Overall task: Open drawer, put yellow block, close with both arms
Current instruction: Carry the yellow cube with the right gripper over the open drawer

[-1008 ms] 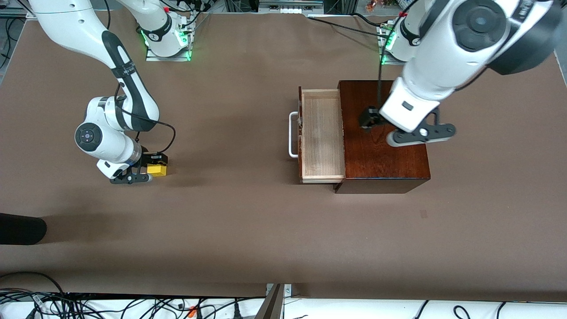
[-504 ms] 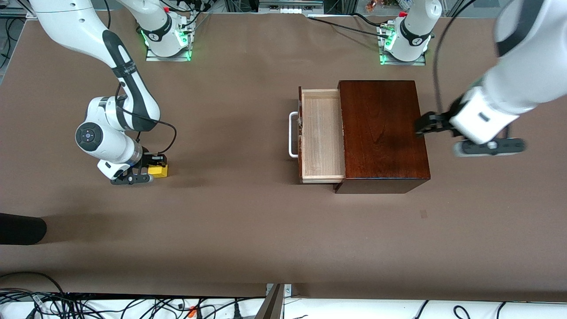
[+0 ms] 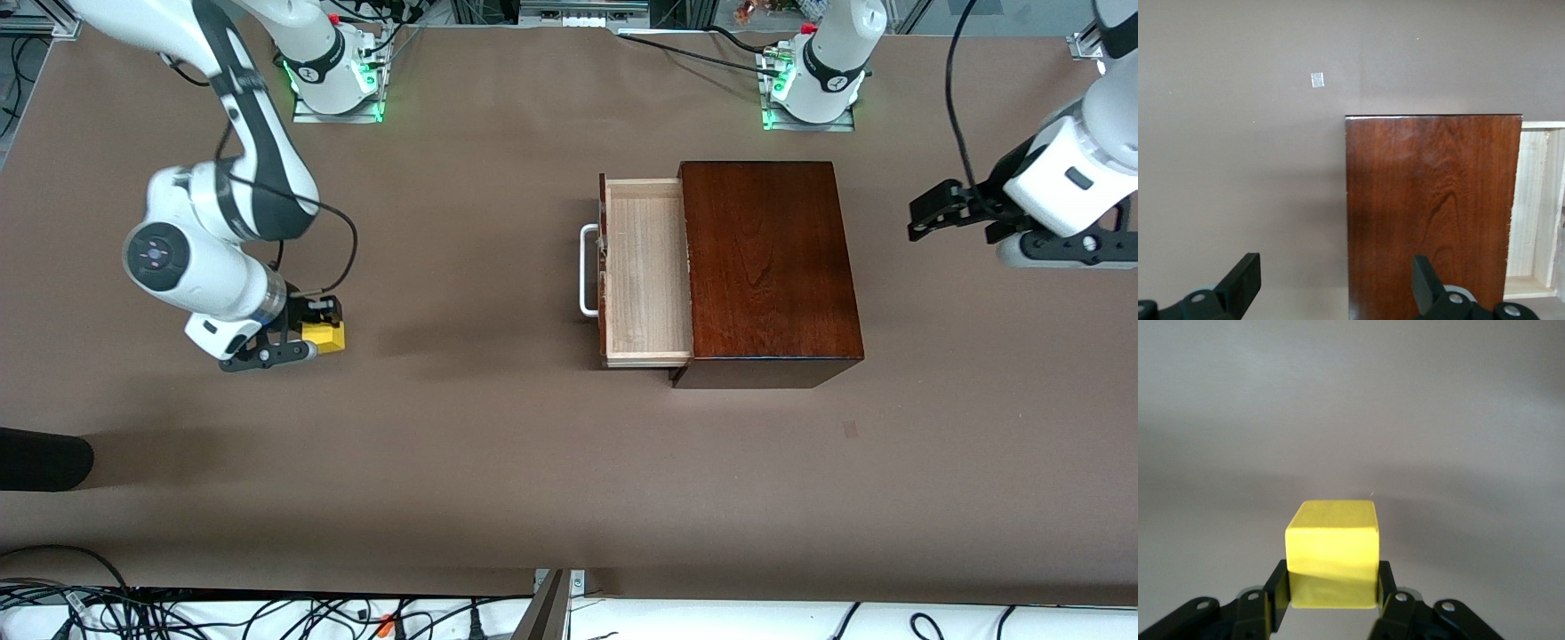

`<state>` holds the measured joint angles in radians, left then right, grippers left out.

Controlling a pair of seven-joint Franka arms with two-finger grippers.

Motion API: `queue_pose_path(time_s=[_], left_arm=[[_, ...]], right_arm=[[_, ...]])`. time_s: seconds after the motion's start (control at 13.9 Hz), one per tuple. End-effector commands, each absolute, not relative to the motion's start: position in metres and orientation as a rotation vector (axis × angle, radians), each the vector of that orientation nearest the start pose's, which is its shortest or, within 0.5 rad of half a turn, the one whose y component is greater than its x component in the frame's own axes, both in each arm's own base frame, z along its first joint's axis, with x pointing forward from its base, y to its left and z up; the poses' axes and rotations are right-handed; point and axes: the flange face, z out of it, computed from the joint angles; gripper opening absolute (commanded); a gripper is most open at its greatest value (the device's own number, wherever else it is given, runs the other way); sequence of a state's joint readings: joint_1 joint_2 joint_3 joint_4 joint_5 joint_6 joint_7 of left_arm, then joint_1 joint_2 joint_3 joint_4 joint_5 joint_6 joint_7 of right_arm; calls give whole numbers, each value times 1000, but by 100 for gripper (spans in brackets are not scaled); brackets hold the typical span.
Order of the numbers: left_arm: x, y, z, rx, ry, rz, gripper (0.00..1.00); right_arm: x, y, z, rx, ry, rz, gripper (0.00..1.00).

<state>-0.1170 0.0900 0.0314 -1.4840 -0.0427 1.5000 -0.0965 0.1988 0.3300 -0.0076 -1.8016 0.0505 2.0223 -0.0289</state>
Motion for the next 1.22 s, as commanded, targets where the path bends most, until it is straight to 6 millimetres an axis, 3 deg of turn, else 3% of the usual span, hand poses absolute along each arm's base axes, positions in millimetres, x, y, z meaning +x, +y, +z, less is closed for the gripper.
queue_pose_path(time_s=[0.0,0.22,0.36,0.65,0.79,1.15], left_arm=[[566,-42,609,-3186,60,99,100],[564,-42,614,-3179,89,85,100],[564,-46,615,-3181,99,81,100],[564,-44,616,-3180,94,78,100],[564,-43,615,-3172,96,80,100],[565,-43,614,-3157,100,76,100]], right_arm=[[619,143,421,-3067,-349,240,39],[614,165,473,-3056,-406,292,39],[601,201,491,-3028,-508,287,39],[559,299,494,-2941,-787,286,39],[529,356,492,-2910,-941,270,39],[474,489,496,-2821,-1325,43,40]])
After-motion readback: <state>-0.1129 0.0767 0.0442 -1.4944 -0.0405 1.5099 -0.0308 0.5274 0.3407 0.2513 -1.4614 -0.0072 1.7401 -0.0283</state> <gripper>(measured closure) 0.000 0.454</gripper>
